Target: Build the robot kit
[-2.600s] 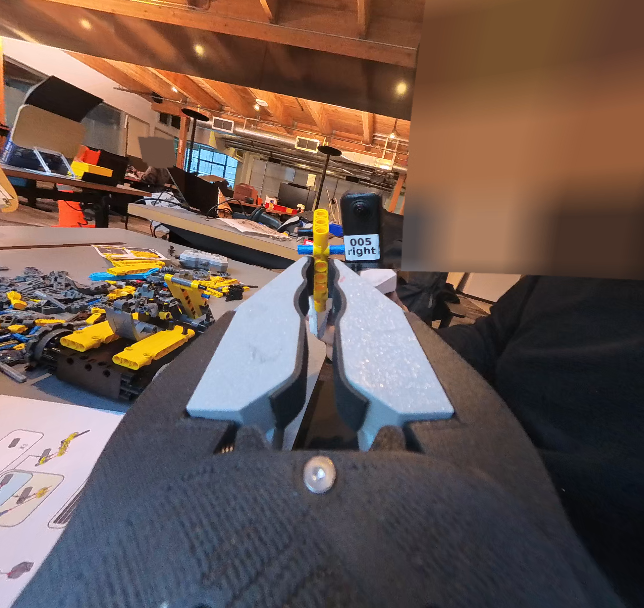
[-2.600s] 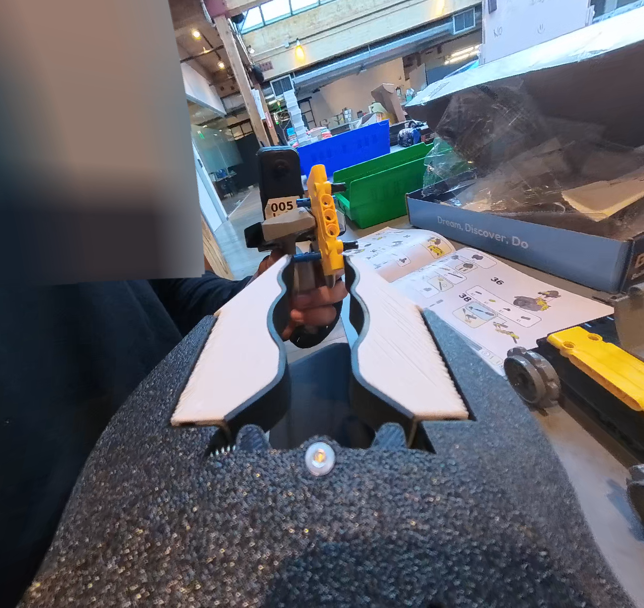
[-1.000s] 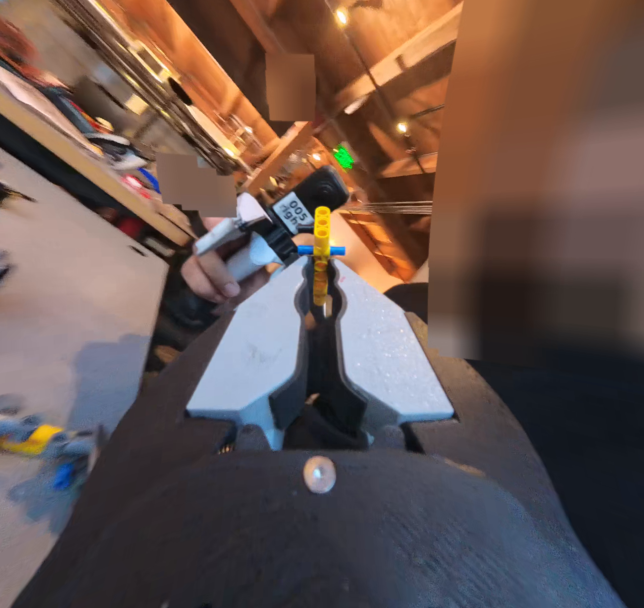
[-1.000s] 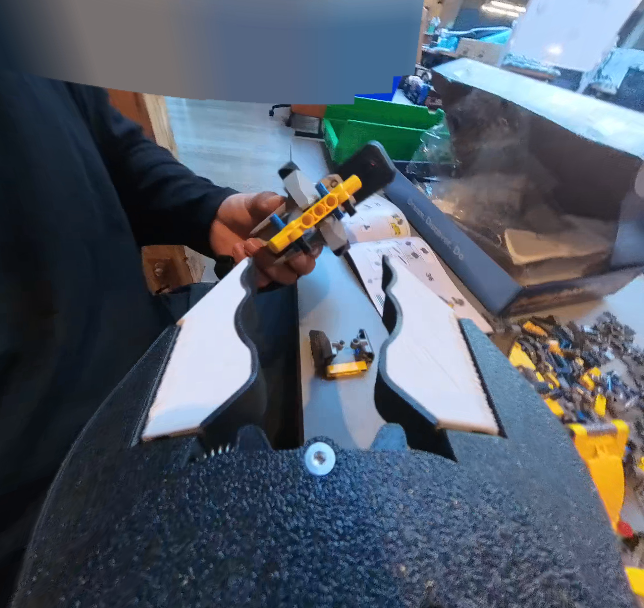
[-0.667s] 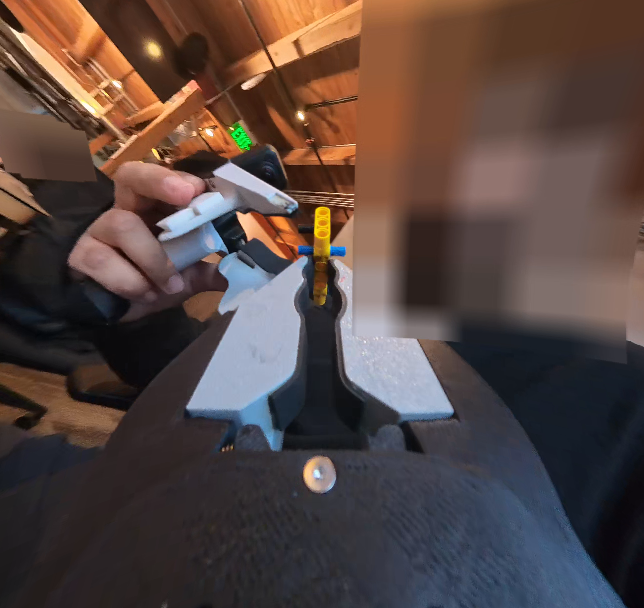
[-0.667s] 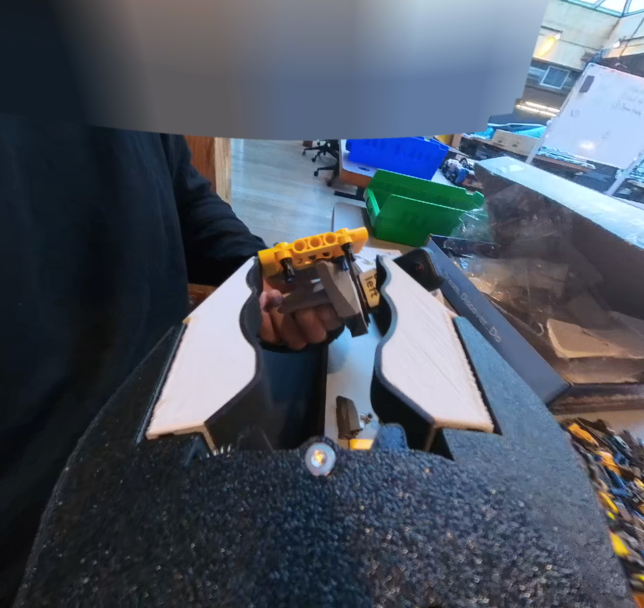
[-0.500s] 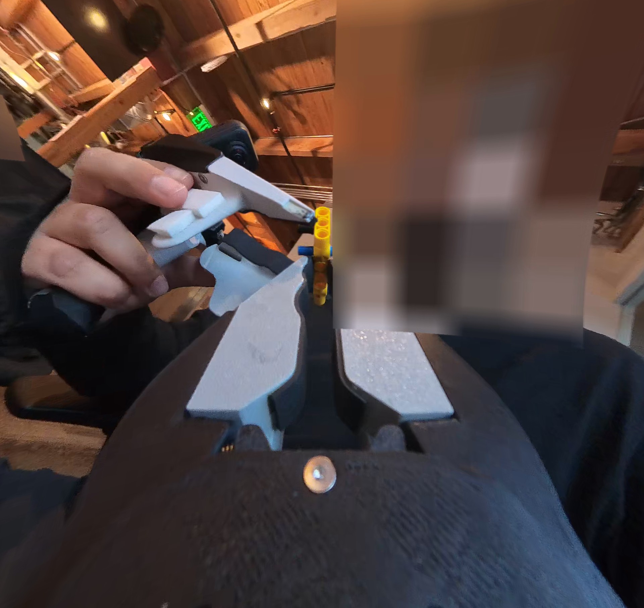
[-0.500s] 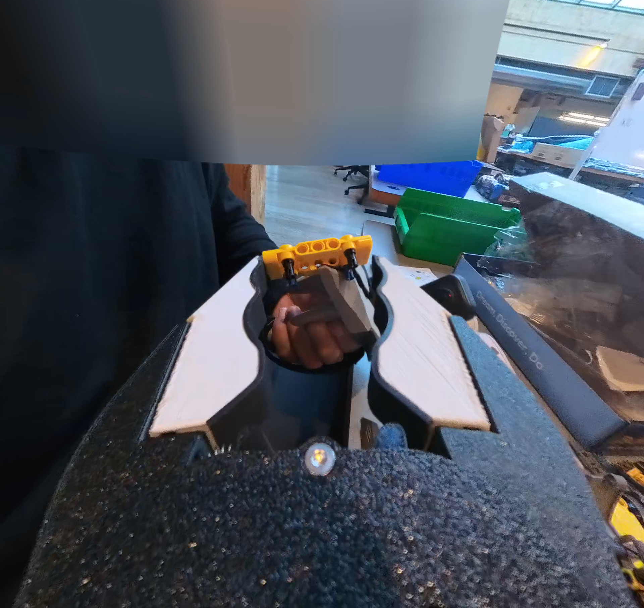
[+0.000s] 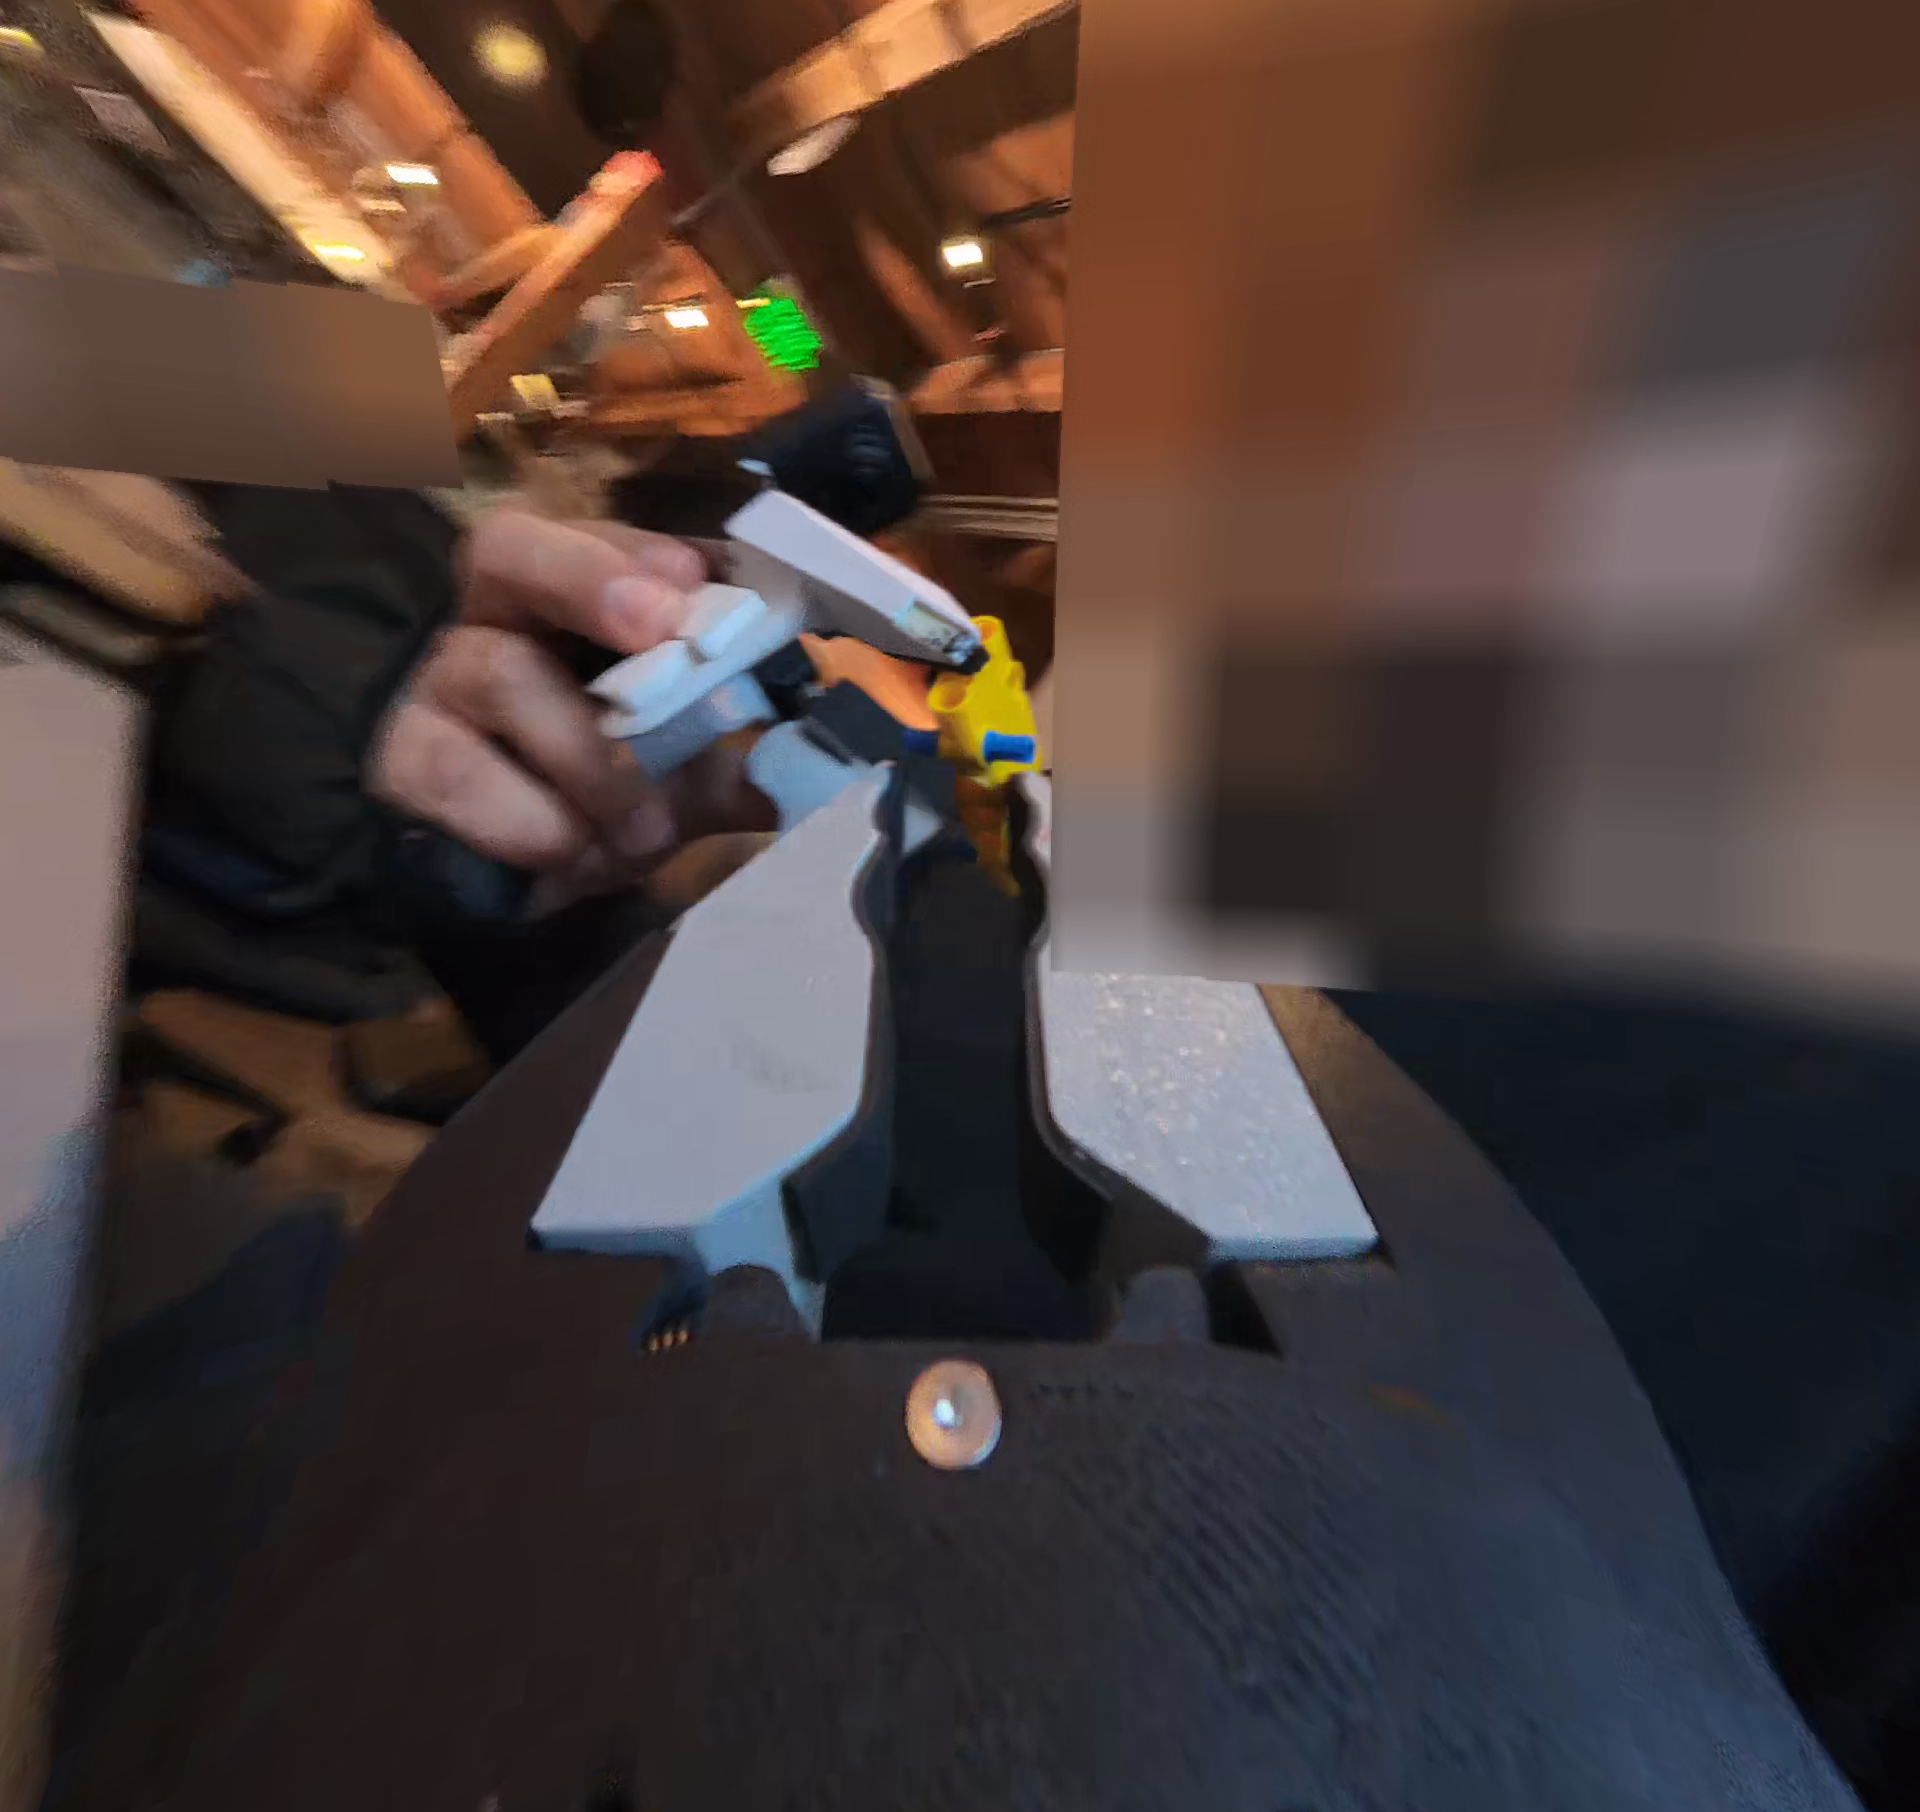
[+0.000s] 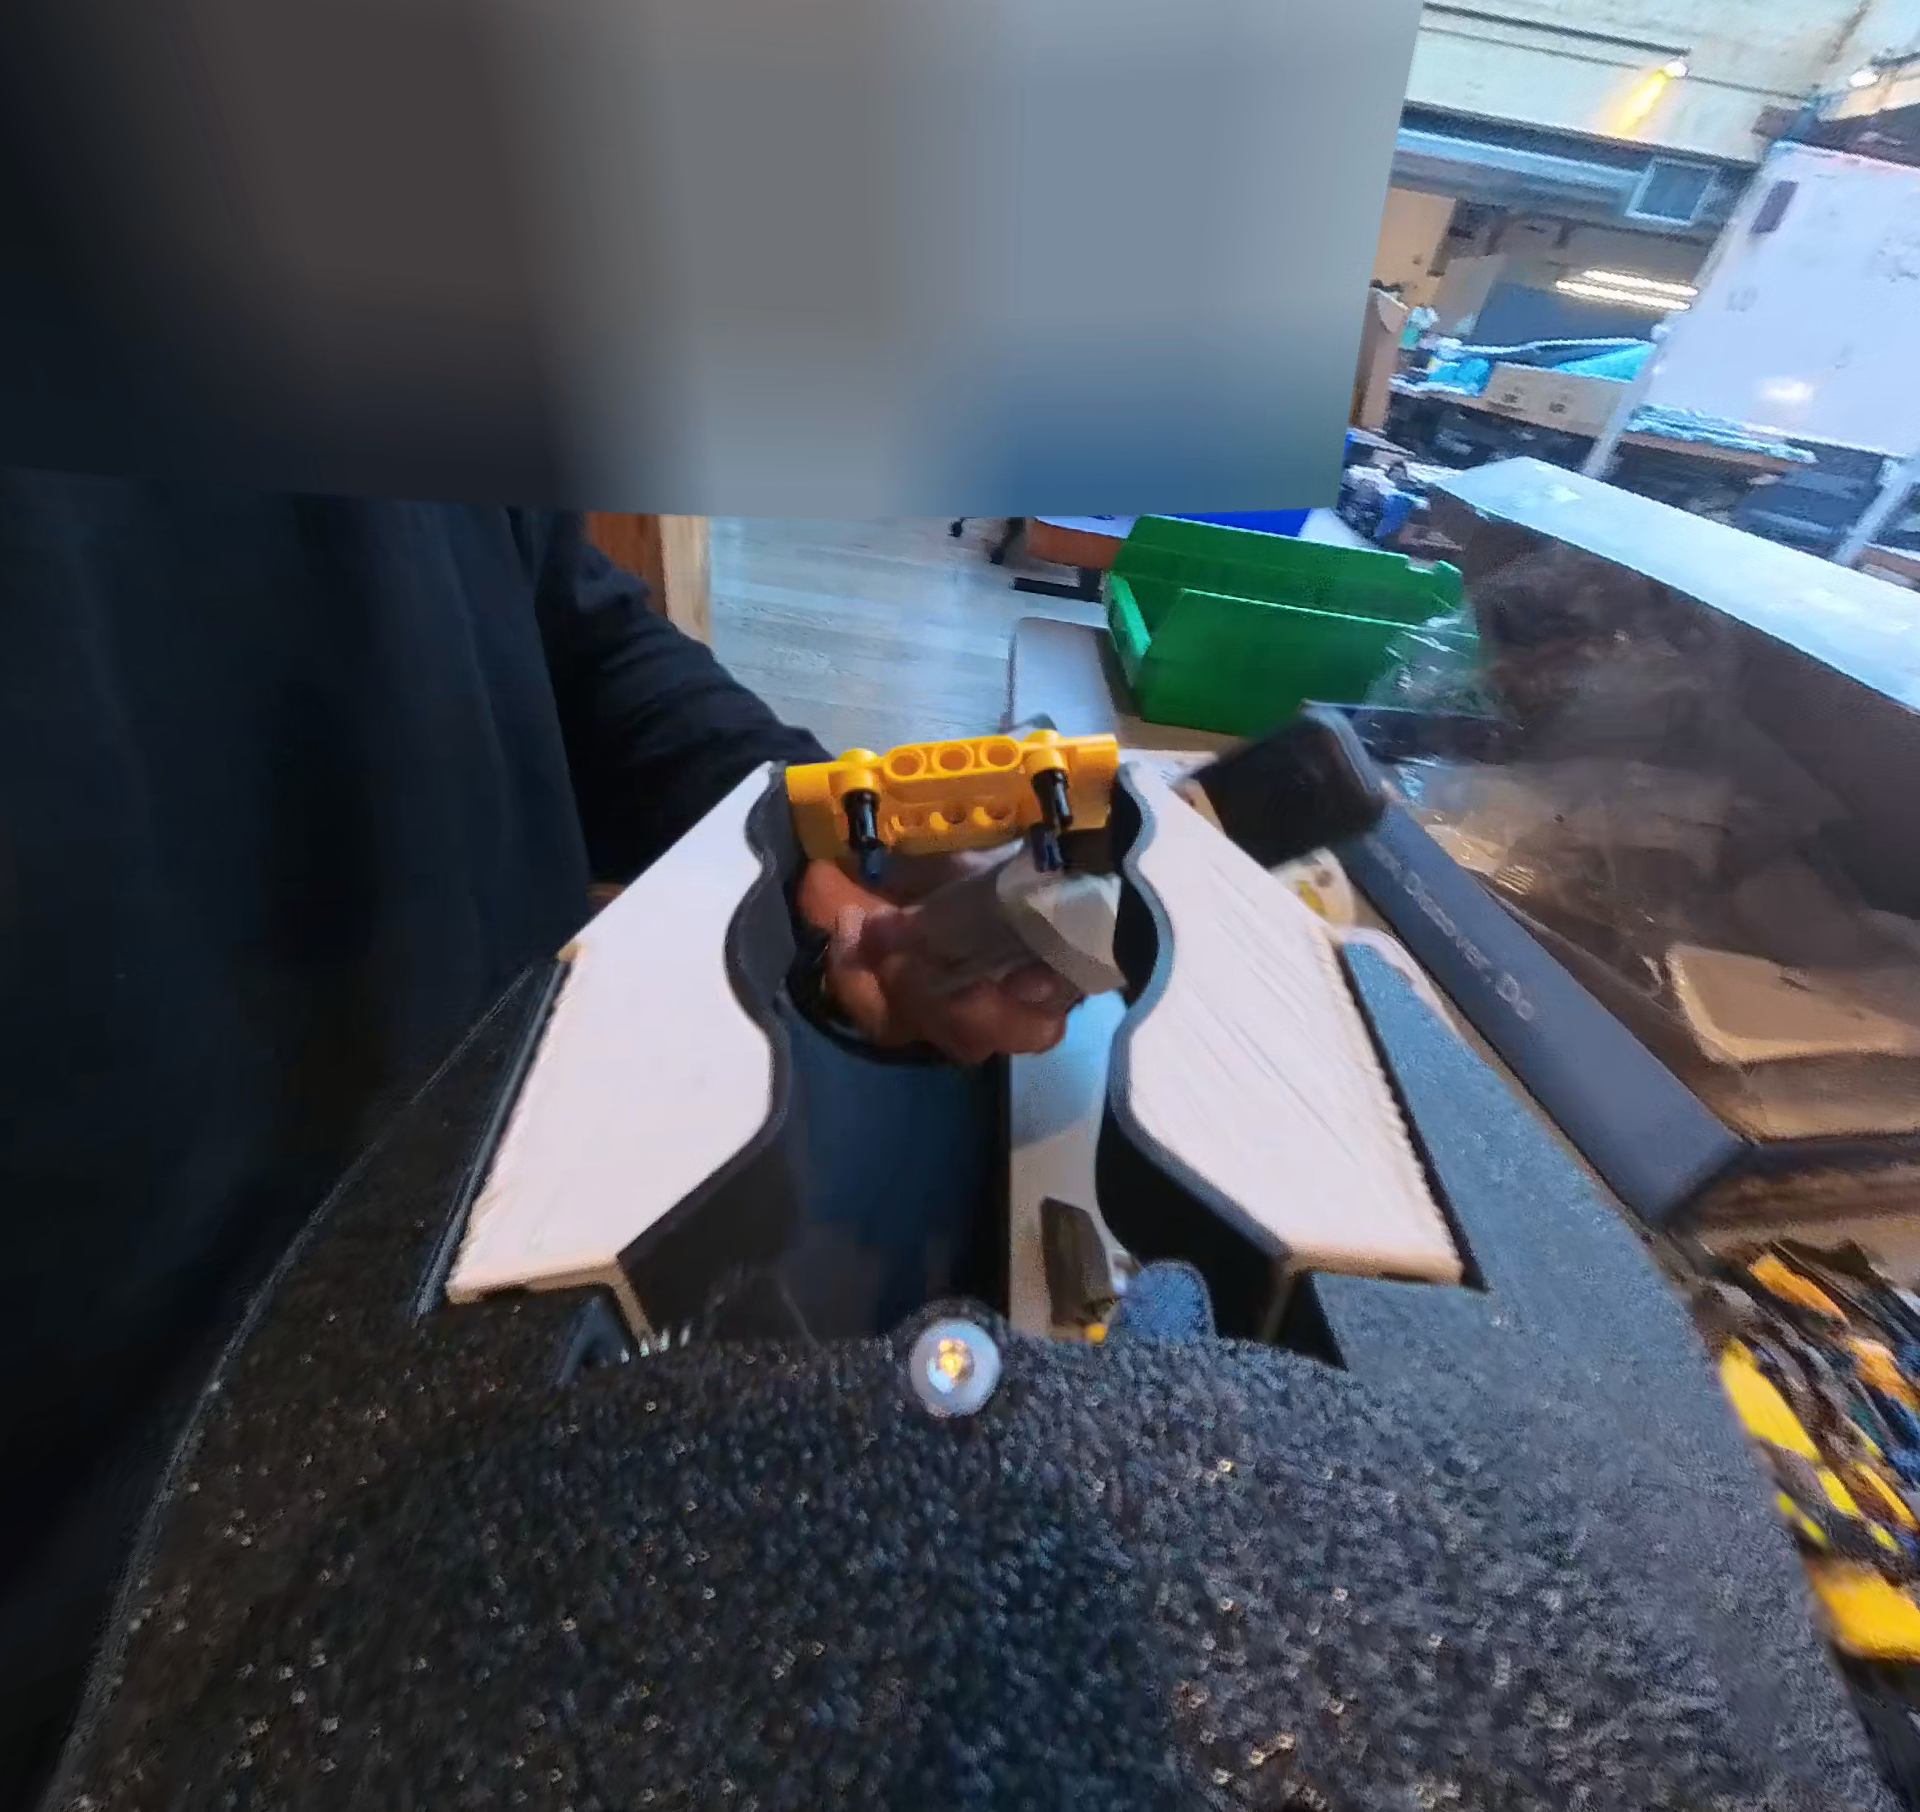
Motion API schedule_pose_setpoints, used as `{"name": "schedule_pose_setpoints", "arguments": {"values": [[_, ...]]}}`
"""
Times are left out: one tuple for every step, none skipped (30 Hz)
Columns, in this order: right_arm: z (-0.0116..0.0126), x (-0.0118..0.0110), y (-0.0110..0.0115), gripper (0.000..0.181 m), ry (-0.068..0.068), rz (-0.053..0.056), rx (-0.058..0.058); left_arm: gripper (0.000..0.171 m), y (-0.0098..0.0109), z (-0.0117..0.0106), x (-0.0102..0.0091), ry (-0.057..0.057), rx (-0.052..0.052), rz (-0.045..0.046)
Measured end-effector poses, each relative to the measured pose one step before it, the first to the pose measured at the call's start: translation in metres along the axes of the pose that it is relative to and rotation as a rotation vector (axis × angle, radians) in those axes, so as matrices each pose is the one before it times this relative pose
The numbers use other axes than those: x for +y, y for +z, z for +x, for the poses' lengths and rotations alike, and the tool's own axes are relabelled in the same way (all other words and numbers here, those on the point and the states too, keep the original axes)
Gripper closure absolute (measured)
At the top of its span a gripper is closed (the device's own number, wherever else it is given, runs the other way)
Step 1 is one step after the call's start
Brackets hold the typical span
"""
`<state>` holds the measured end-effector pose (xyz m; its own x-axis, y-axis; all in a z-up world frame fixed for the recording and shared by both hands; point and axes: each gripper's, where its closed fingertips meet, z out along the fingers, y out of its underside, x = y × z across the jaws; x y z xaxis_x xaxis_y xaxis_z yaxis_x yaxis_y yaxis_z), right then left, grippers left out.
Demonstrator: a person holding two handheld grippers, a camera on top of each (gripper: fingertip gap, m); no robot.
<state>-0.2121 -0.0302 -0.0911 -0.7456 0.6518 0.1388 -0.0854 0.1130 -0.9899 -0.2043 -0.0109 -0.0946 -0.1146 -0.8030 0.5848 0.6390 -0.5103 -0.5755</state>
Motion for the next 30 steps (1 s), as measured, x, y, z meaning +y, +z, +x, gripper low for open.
{"name": "schedule_pose_setpoints", "arguments": {"values": [[0.00417, 0.00207, -0.00311, 0.12, 0.0057, -0.0053, 0.0205, 0.139, -0.00767, -0.01081, -0.00424, 0.0403, -0.1067, -0.02389], [0.00434, 0.00374, -0.0035, 0.12, 0.0141, -0.0138, 0.0163, 0.122, -0.00949, -0.0122, -0.00111, 0.0527, -0.1174, -0.0448], [0.00721, 0.00749, -0.00376, 0.12, 0.0149, -0.0308, 0.0295, 0.109, -0.01093, -0.01358, 0.00071, 0.0647, -0.1271, -0.05301], [0.01002, 0.01189, -0.00357, 0.12, 0.0162, -0.0477, 0.0394, 0.101, -0.0114, -0.01555, 0.0014, 0.075, -0.1365, -0.05115], [0.0104, 0.0162, -0.00255, 0.119, 0.0274, -0.064, 0.0336, 0.096, -0.01027, -0.01462, 0.00203, 0.0833, -0.1243, -0.04448], [0.0107, 0.01877, -0.00076, 0.12, 0.0377, -0.0741, 0.0314, 0.095, -0.00736, -0.01364, 0.00415, 0.0789, -0.1095, -0.04869], [0.01112, 0.01829, 0.00092, 0.12, 0.034, -0.0693, 0.0369, 0.093, -0.00371, -0.01149, 0.00745, 0.0702, -0.0856, -0.06145], [0.00783, 0.01603, 0.00302, 0.121, 0.0289, -0.0586, 0.0215, 0.093, -0.00001, -0.00749, 0.00994, 0.0556, -0.0523, -0.06756], [0.00421, 0.01317, 0.0046, 0.121, 0.0273, -0.0518, 0.0045, 0.091, 0.00309, -0.00513, 0.01117, 0.0333, -0.031, -0.07001], [0.00222, 0.00894, 0.00514, 0.12, 0.0146, -0.0347, 0.0002, 0.09, 0.00533, -0.0037, 0.00994, 0.0096, -0.0193, -0.06527], [0.00034, 0.00578, 0.00513, 0.12, -0.0013, -0.0225, -0.0051, 0.09, 0.00576, -0.00093, 0.00653, -0.0038, -0.0031, -0.05527], [0.00046, 0.00468, 0.00475, 0.12, -0.0135, -0.0216, -0.0032, 0.09, 0.00492, 0.00013, 0.00323, 0.0125, 0.0016, -0.03592], [0.00208, 0.00458, 0.00415, 0.121, -0.0163, -0.0245, 0.0036, 0.09, 0.00363, -0.0023, 0.00185, 0.021, -0.0181, -0.02627], [0.00099, 0.00414, 0.00356, 0.121, -0.016, -0.0236, -0.0064, 0.09, 0.00266, -0.00182, 0.00261, 0.0248, -0.0144, -0.03277], [0.00004, 0.00313, 0.00273, 0.121, -0.0155, -0.0173, -0.0156, 0.09, 0.00254, -0.00264, 0.00375, 0.0235, -0.0175, -0.04235], [0.00108, 0.00301, 0.00254, 0.12, -0.0126, -0.0151, -0.0111, 0.089, 0.00231, -0.00248, 0.00346, 0.0241, -0.0166, -0.0398], [0.00144, 0.00355, 0.00241, 0.12, -0.0088, -0.0192, -0.0102, 0.089, 0.00235, -0.00077, 0.0022, 0.0243, -0.0067, -0.02766], [0.00029, 0.00315, 0.00236, 0.12, -0.0061, -0.0178, -0.0153, 0.088, 0.00257, 0.00095, 0.00192, 0.0191, 0.0051, -0.02291], [-0.00033, 0.00151, 0.00208, 0.12, -0.0078, -0.0088, -0.0133, 0.089, 0.00303, 0.00134, 0.0023, 0.0107, 0.0093, -0.02274], [-0.00083, 0.0006, 0.00208, 0.12, -0.0095, -0.0043, -0.0118, 0.09, 0.00359, 0.00183, 0.0031, 0.0061, 0.0139, -0.02151], [-0.00097, 0.00084, 0.00202, 0.12, -0.0076, -0.0067, -0.012, 0.091, 0.00403, 0.00202, 0.00372, 0.0046, 0.0144, -0.02187], [-0.00029, 0.00086, 0.00188, 0.12, -0.0058, -0.0088, -0.0074, 0.091, 0.00258, 0.00048, 0.00057, 0.0071, 0.0004, -0.00351], [0.00034, 0.00037, 0.00137, 0.12, -0.0053, -0.0061, -0.0036, 0.095, 0.0002, -0.00022, 0.0003, 0.0085, -0.0055, -0.00712], [0.00053, -0.00069, 0.00081, 0.12, -0.0064, 0.0008, -0.0026, 0.095, 0.00041, -0.00033, 0.0, 0.0045, -0.0016, -0.0026], [0.00088, -0.00155, 0.00026, 0.12, -0.0051, 0.007, -0.0003, 0.096, -0.00008, -0.00053, -0.00008, -0.0005, 0.001, 0.00032], [0.00065, -0.00115, 0.00029, 0.12, 0.0015, 0.0052, -0.0047, 0.097, -0.00037, -0.00036, -0.00008, -0.0023, 0.0051, 0.0008], [0.00039, 0.00003, 0.00072, 0.12, 0.0053, -0.0022, -0.009, 0.099, -0.00047, -0.00083, 0.0001, -0.002, 0.0036, 0.00073], [0.00093, 0.00074, 0.00082, 0.12, 0.003, -0.0055, -0.0042, 0.102, -0.00046, -0.00102, 0.00033, 0.0014, 0.0021, -0.00003], [0.00078, 0.00099, 0.00094, 0.12, 0.0006, -0.0068, -0.0025, 0.105, -0.00033, -0.00143, 0.00026, 0.0026, -0.0009, -0.0004], [-0.00007, 0.0009, 0.00091, 0.12, 0.002, -0.007, -0.0063, 0.108, -0.00017, -0.00121, 0.00012, 0.0023, -0.002, -0.00158]]}}
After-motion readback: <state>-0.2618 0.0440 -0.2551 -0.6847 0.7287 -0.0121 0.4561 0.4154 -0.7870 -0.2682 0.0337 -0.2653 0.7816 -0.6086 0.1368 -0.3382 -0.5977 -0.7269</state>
